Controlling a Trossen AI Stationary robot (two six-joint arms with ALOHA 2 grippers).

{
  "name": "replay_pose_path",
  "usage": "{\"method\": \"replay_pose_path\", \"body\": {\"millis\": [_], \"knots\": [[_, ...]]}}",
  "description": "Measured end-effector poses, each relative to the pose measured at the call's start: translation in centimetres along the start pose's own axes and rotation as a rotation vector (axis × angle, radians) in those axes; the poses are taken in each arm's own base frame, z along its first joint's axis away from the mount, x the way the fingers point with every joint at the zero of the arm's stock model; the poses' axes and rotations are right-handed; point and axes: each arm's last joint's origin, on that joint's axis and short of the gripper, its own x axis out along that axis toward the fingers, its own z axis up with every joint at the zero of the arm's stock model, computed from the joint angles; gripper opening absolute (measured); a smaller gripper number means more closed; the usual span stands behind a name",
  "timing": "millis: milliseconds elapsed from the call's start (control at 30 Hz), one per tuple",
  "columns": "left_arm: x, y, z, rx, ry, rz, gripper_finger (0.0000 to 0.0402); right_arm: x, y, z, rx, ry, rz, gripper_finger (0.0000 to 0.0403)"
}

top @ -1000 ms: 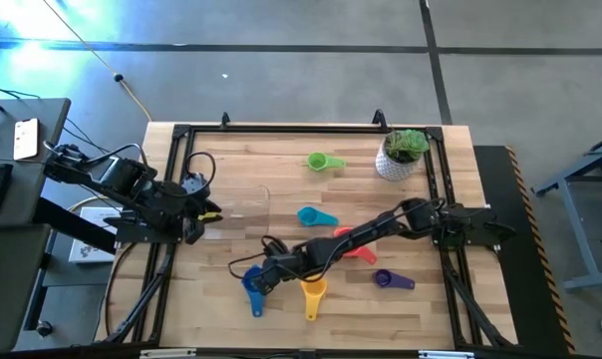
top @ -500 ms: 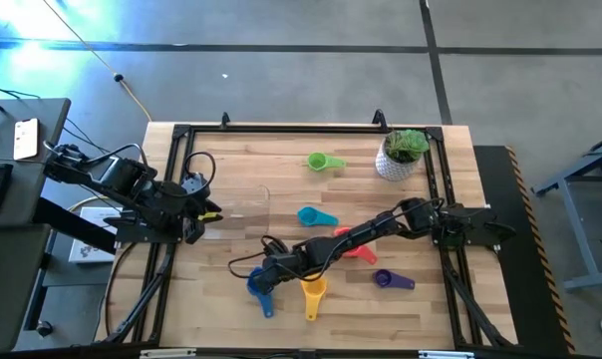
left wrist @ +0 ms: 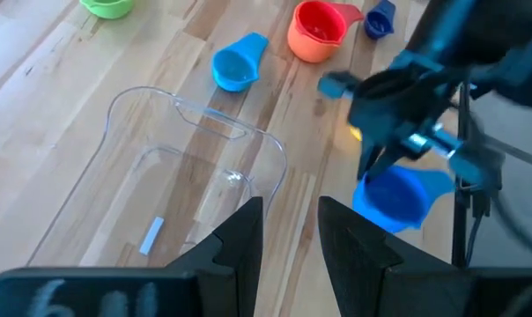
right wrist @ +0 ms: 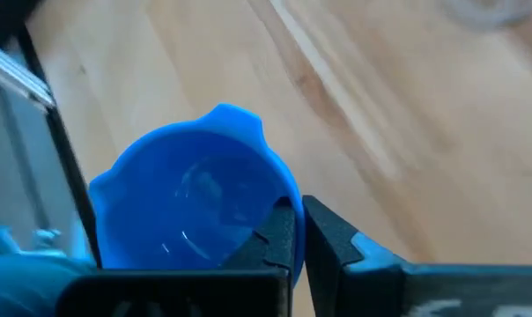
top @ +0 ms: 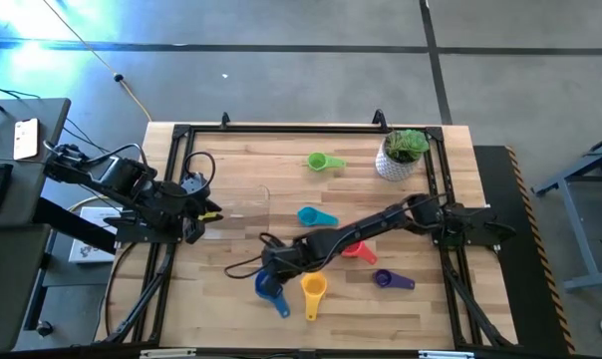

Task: Nest measuring cups in basket
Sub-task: Stack the blue measuring cup into the red stacked measuring cups

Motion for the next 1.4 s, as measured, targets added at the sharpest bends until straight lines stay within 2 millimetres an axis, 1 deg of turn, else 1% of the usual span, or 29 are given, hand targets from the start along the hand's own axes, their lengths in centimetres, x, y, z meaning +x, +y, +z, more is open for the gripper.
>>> {"method": "replay_pose_path", "body": {"millis": [267, 433, 533, 733, 867, 933, 1033, 1133, 1267, 1400], "knots": [[0.0, 0.0, 0.0, 0.000, -0.008, 0.010, 0.0104, -5.8, 0.7, 2.4, -0.160, -0.019, -0.068, 0.0002], [0.0, 0.0, 0.0, 0.000, -0.008, 0.012, 0.0104, -9.1, 0.9, 3.6, -0.273, -0.023, -0.109, 0.0002], [0.0, 0.0, 0.0, 0.000, -0.008, 0.012, 0.0104, -11.0, 0.7, 4.2, -0.359, -0.003, -0.143, 0.0001], [0.0, 0.0, 0.0, 0.000, -0.009, 0.013, 0.0104, -14.0, -0.4, 5.0, -0.480, 0.075, -0.230, 0.0001], [0.0, 0.0, 0.0, -0.002, -0.011, 0.013, 0.0104, -15.4, -1.4, 4.8, -0.539, 0.107, -0.301, 0.0001], [0.0, 0.0, 0.0, -0.002, -0.011, 0.013, 0.0104, -16.4, -1.8, 4.6, -0.550, 0.111, -0.326, 0.0001], [0.0, 0.0, 0.0, -0.026, -0.013, 0.016, 0.0104, -17.7, -2.5, 4.2, -0.568, 0.113, -0.390, 0.0001], [0.0, 0.1, 0.1, -0.062, -0.030, 0.036, 0.0104, -19.0, -3.1, 3.7, -0.584, 0.109, -0.417, 0.0001], [0.0, 0.2, 0.2, -0.118, -0.062, 0.068, 0.0104, -20.5, -4.5, 2.2, -0.599, 0.107, -0.439, 0.0001], [0.0, 0.3, 0.2, -0.162, -0.084, 0.087, 0.0104, -21.5, -7.0, 0.5, -0.580, 0.075, -0.404, 0.0000]]}}
